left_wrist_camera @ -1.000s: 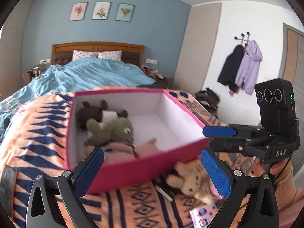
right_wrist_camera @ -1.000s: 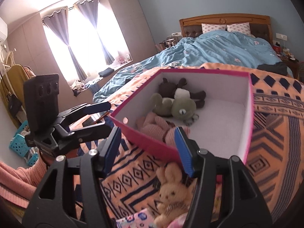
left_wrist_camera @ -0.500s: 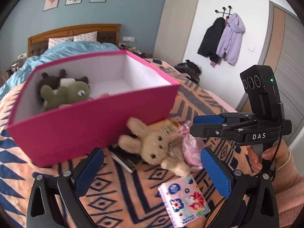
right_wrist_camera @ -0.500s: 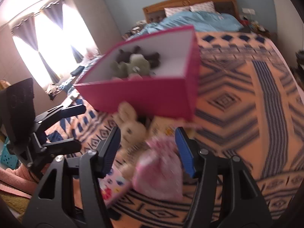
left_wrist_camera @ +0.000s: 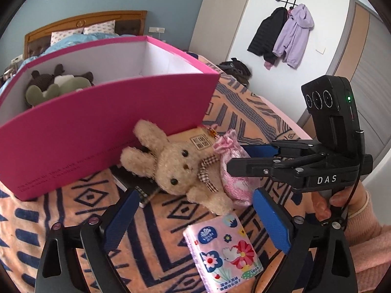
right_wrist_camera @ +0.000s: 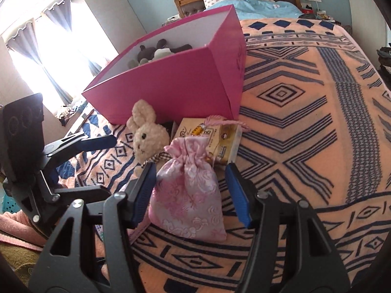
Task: Organize objects
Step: 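Reach the right tool to the cream bunny and grasp it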
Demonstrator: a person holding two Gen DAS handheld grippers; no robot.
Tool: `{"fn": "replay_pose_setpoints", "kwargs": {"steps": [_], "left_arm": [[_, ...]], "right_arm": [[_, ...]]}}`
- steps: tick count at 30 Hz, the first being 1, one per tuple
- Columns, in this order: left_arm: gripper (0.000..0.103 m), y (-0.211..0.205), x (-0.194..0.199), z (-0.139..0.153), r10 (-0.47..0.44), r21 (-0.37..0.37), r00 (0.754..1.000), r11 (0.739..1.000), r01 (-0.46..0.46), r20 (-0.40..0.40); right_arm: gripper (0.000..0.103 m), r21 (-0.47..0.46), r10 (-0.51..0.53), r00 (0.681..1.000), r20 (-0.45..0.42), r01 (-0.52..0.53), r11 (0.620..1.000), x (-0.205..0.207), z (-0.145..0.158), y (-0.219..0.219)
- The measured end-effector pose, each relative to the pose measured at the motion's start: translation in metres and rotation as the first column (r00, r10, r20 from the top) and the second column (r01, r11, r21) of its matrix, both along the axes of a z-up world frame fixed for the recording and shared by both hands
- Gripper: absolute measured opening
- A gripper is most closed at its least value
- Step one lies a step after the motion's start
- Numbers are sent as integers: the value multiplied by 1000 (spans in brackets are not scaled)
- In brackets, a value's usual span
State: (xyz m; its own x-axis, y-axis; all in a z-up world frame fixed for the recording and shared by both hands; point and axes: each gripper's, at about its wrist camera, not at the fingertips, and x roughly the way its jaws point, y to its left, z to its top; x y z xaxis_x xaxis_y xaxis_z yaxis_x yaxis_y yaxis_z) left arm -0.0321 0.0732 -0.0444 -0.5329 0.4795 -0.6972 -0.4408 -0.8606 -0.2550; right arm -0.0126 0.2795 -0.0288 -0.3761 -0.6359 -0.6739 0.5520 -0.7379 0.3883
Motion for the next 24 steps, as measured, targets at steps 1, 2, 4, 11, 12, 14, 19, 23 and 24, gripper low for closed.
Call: {"fn": "replay_pose_setpoints", "kwargs": {"steps": [1, 2, 4, 11, 12, 14, 19, 23, 24], "left_arm": [[94, 1, 0, -1, -5, -1, 1000, 1000, 5, 4], [94, 3, 0, -2, -10, -1, 1000, 1000, 10, 6], [94, 5, 0, -2, -22, 1, 1000, 1000, 22, 7], [84, 12, 4, -1, -68, 5, 998, 998, 68, 13], [84, 14, 5, -1, -74, 3, 997, 997, 74, 12], [84, 17, 6, 0, -84, 5, 996, 996, 84, 9], [83, 21, 5, 0, -94, 6, 996, 996, 94, 9], [83, 16, 2, -3, -73, 9, 997, 997, 73, 29], [83, 14, 0, -4, -69, 16, 997, 998, 68, 34]], "right_arm": [[52, -13, 9, 1000, 9, -9, 1000, 0, -1, 1], [50, -14, 11, 1000, 11, -10, 1000, 0, -2, 0], [46, -7, 12, 1000, 1, -12, 1000, 2, -1, 0], [35, -20, 8, 1000, -3, -8, 1000, 9, 0, 7], [35, -30, 3, 1000, -5, -3, 1000, 10, 1, 9], [35, -32, 0, 1000, -14, 0, 999, 12, 5, 11], [35, 1, -31, 998, -60, 31, 1000, 13, 15, 15], [43, 80, -82, 995, -61, 87, 993, 6, 11, 16], [45, 76, -84, 994, -65, 89, 993, 5, 13, 17]]}}
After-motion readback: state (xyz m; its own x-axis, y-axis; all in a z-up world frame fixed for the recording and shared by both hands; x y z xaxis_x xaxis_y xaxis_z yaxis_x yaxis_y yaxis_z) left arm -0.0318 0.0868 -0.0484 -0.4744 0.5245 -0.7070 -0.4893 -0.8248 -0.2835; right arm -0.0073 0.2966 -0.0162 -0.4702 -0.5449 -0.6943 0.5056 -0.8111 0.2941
